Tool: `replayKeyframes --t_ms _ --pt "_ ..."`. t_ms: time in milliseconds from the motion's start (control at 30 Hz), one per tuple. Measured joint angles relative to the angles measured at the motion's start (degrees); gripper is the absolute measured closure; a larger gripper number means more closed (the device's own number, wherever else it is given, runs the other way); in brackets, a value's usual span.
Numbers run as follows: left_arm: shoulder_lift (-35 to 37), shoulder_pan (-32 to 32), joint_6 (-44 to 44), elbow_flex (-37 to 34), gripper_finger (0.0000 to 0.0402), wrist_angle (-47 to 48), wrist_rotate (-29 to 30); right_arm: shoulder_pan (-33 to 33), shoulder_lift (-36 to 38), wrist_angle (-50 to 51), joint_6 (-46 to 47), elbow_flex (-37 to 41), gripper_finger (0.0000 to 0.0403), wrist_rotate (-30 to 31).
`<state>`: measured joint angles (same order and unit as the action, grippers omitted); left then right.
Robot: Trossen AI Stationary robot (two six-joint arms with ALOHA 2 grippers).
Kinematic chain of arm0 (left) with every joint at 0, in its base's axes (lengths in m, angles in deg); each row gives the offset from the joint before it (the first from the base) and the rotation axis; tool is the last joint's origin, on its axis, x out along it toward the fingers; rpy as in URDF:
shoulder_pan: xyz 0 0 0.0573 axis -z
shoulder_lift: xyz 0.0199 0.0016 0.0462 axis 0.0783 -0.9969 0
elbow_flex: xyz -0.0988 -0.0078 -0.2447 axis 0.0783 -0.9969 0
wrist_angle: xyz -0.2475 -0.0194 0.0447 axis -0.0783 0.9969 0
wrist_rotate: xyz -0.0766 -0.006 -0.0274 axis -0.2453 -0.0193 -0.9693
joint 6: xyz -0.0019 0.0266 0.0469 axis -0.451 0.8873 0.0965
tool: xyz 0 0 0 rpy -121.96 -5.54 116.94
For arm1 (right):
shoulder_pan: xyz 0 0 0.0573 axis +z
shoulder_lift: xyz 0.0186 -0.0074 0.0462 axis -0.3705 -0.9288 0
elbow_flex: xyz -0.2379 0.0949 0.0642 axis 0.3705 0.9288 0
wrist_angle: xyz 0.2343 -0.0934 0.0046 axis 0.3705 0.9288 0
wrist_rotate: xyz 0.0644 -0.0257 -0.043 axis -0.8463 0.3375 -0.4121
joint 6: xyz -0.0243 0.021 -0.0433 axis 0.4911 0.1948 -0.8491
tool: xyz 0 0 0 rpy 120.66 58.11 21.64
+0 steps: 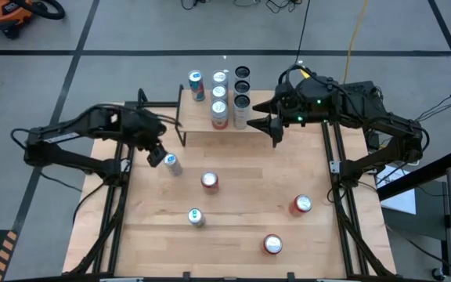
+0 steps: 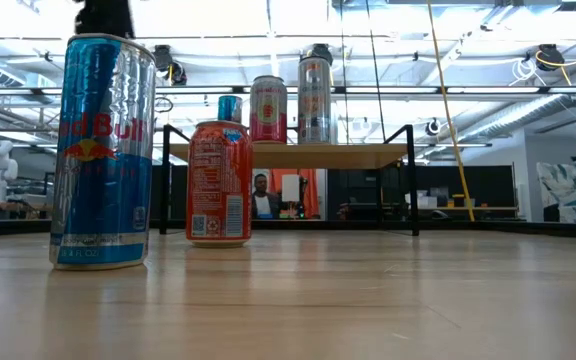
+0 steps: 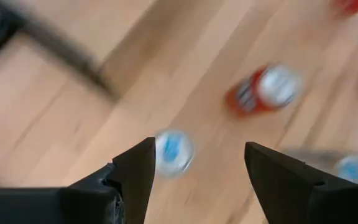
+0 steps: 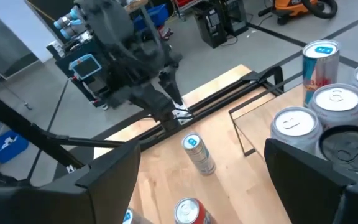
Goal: Place canned beverage on shelf
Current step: Put the top blue soda can aligned with the other blue soda can on the shelf
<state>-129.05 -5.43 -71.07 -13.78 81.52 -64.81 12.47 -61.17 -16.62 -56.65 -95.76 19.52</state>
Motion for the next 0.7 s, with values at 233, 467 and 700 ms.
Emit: replayKeyframes --t_ms 233,467,700 --pt "-4.9 -1.3 -0.3 -3.1 0.0089 3.0 -6.2 1.9 0.0 0.3 -2.4 0.0 0.008 -1.4" --pt "-11.3 -1.8 2.5 -3.8 0.0024 2.5 -2.9 1.9 0.0 4.1 -3.2 0.0 0.008 -5.9" --pt "-18.5 -3.7 -3.2 -3.8 0.002 4.2 -2.0 1.9 0.0 7.8 -4.5 0.0 0.008 -11.1"
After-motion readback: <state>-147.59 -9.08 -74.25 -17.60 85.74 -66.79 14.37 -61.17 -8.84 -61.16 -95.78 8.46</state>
